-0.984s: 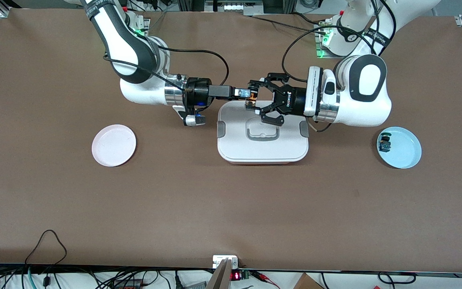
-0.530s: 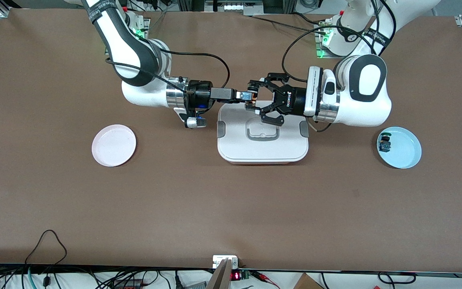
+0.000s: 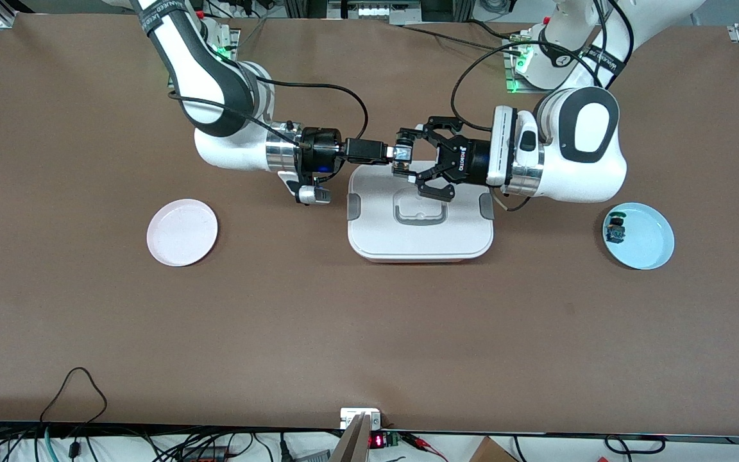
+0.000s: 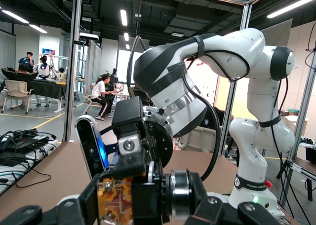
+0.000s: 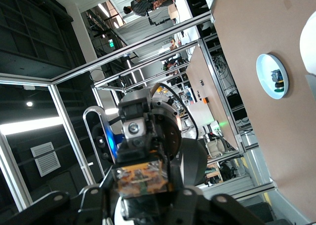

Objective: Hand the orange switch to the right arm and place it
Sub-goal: 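Close the right gripper on the orange switch held by the left gripper, then open the left gripper and withdraw while the right gripper carries the switch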

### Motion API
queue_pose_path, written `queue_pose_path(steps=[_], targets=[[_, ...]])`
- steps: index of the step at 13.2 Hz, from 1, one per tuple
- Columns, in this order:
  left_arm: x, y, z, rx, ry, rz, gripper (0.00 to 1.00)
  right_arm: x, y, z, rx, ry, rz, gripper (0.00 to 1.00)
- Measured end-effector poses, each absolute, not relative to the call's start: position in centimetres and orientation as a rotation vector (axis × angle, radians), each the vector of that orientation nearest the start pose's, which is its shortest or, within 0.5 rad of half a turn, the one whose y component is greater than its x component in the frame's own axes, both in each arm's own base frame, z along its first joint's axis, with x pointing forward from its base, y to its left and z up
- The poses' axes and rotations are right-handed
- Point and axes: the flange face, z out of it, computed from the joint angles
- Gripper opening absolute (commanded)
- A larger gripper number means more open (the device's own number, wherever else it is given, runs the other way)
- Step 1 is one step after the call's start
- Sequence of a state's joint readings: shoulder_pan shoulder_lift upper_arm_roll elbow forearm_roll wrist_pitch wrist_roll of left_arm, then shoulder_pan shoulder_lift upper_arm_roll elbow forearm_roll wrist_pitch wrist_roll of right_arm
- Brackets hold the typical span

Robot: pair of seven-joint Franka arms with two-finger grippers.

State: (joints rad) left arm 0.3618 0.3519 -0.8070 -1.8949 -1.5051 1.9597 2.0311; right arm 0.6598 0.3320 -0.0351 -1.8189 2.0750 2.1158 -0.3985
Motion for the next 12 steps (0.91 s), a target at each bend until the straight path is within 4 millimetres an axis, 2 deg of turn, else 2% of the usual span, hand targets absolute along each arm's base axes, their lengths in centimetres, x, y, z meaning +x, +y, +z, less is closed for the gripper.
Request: queue_pose_path(steps=[3,4,6,7,12], targets=[[55.5,-29.16,42.42,1.193,-1.195,1.02,0.01,51.73,42.58,41.03,-1.492,0.305,0.165,0.05],[55.51,-29.16,42.42,1.192,-1.196,1.022,0.15,51.73,42.58,41.04,-1.493,0.303,0.162,0.04],[55.51,-29.15,42.42,1.191,-1.197,1.023,0.97,51.72,42.59,41.04,-1.493,0.302,0.16,0.02],[55.51,-29.15,42.42,1.191,-1.197,1.023,1.0,51.72,42.6,41.04,-1.493,0.302,0.16,0.02],[55.73,-28.56,42.43,1.188,-1.19,1.026,1.0,51.84,42.51,41.12,-1.499,0.293,0.137,0.0]])
